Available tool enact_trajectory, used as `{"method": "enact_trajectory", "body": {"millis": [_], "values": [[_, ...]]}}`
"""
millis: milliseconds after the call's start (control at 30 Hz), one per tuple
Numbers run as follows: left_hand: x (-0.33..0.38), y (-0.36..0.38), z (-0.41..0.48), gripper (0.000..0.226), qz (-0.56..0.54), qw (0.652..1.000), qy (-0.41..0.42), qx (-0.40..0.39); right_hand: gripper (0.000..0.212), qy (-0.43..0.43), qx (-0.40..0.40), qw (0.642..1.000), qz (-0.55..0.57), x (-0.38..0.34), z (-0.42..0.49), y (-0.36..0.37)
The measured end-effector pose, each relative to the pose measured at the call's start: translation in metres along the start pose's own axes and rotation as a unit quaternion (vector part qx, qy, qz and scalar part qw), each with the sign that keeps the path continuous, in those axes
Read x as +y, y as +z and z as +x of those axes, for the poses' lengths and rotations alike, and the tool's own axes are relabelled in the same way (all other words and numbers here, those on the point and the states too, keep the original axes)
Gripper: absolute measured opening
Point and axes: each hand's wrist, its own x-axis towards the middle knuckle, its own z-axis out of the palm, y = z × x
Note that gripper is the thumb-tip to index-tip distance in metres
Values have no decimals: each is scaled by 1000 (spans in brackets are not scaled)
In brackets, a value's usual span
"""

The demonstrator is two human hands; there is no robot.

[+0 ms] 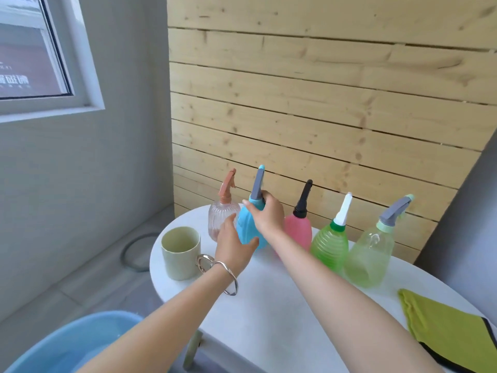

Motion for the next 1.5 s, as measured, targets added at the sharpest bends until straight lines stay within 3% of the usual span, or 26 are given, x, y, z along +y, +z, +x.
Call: {"method": "enact_trajectory", "body": {"millis": [167,300,400,467,533,567,633,700,800,900,1000,1100,1267,1400,1500], "values": [[20,-7,-16,110,24,992,102,65,24,-68,26,989,126,-42,-36,-39],[40,-19,-33,90,-28,983,148,106,14,-66,-22,971,227,-64,-65,-73],[51,-29,-50,81,-8,984,150,94,23,-51,-48,967,247,-70,-77,-91],[58,-40,-62,76,-59,990,124,28,32,-45,-77,967,238,-76,-85,-102],[66,-58,-70,75,-141,981,70,-117,38,-39,-134,962,235,-79,-88,-114],[69,-71,-73,73,-185,960,38,-204,38,-31,-176,952,249,-81,-88,-120],[74,-95,-81,64,-297,882,-60,-360,39,2,-280,908,312,-82,-92,-133],[75,-107,-87,70,-352,832,-103,-417,41,40,-342,861,374,-86,-96,-138],[73,-111,-90,87,-318,853,-93,-402,36,73,-289,870,392,-91,-102,-127],[71,-113,-91,87,-283,881,-63,-373,33,71,-208,889,402,-94,-109,-112],[69,-117,-93,87,-277,888,-50,-364,38,62,-213,885,408,-99,-117,-104],[64,-122,-97,89,-283,879,-51,-381,29,69,-232,884,400,-104,-123,-101],[59,-129,-103,95,-328,854,-80,-396,30,94,-280,833,467,-105,-129,-98],[52,-131,-108,97,-364,843,-88,-387,18,74,-264,849,451,-113,-138,-98],[43,-131,-103,83,-425,816,-117,-375,20,61,-235,848,470,-113,-139,-96]]}}
